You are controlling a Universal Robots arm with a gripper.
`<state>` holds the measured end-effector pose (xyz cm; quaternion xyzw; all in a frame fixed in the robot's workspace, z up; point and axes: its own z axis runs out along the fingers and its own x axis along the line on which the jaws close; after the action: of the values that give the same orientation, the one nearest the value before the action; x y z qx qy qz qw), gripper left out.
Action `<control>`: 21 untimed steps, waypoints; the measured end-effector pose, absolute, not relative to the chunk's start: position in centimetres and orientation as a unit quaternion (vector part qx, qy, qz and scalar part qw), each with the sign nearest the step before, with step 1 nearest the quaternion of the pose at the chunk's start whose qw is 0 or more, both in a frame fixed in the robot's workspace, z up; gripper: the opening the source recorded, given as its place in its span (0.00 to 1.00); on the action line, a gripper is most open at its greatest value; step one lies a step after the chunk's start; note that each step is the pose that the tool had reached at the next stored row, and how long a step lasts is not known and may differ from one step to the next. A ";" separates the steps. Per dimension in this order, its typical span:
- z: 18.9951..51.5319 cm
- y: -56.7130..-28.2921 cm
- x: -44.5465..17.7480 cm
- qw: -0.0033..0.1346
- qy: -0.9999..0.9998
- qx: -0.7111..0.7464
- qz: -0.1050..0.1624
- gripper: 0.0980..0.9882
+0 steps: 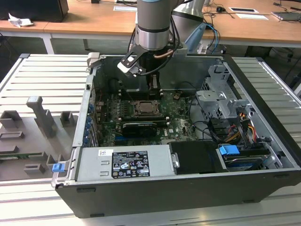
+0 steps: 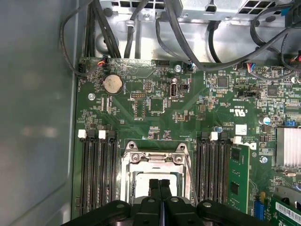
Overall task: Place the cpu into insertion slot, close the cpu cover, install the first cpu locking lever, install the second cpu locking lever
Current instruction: 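Install the first cpu locking lever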
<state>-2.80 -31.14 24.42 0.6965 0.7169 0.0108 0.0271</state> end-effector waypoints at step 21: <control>27.7 -31.1 -3.1 0.027 0.718 0.695 0.011 0.01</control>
<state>-3.08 -31.14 27.71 0.6953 0.7181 0.0109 0.0269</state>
